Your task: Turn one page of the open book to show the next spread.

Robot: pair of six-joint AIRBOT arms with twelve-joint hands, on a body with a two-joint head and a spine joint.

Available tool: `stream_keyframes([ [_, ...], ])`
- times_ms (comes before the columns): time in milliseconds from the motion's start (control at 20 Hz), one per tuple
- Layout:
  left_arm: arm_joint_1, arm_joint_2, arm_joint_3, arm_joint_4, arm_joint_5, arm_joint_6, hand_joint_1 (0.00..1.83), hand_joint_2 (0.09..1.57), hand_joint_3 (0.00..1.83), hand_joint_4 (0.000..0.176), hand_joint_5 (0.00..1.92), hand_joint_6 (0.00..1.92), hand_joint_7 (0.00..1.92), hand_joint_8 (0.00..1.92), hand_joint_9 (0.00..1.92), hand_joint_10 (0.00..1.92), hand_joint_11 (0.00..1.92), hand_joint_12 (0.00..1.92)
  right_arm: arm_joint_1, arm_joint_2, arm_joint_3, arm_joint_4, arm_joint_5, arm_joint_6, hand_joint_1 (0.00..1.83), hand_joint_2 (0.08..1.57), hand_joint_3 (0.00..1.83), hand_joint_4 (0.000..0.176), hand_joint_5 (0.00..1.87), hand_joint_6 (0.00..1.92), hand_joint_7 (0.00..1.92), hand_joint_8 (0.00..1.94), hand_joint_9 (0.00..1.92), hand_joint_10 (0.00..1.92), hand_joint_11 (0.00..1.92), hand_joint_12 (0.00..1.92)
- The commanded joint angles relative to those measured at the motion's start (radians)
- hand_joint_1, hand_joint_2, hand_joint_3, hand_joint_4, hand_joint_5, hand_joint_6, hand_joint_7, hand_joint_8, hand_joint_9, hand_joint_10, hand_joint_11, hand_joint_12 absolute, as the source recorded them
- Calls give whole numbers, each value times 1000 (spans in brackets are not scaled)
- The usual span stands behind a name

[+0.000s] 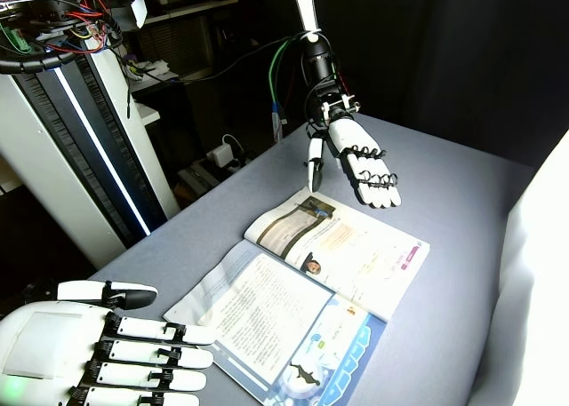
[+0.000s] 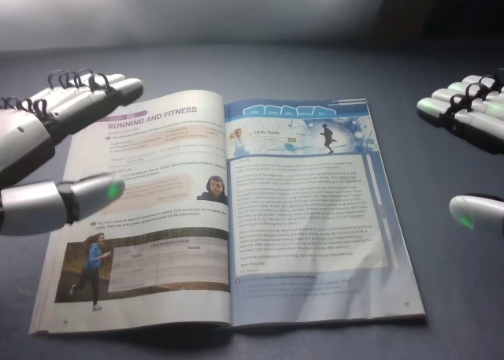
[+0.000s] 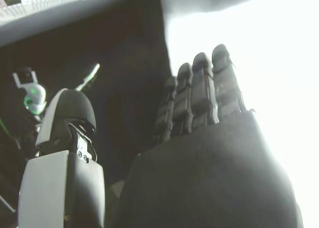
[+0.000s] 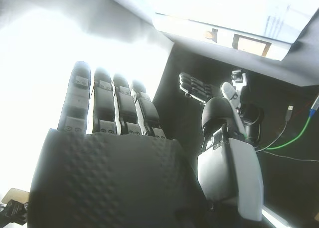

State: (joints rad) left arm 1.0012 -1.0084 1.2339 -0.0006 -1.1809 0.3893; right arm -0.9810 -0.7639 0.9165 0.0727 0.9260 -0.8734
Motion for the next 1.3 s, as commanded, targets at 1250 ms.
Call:
stream_keyframes([
  [1250,175,-13,-5,-119,-84,-26,190,1372,0,22,34,6,0,0,0,0,0,0,251,-275,181,-477,-413,182,0,1249,0,0,5,1,0,0,0,0,0,0],
])
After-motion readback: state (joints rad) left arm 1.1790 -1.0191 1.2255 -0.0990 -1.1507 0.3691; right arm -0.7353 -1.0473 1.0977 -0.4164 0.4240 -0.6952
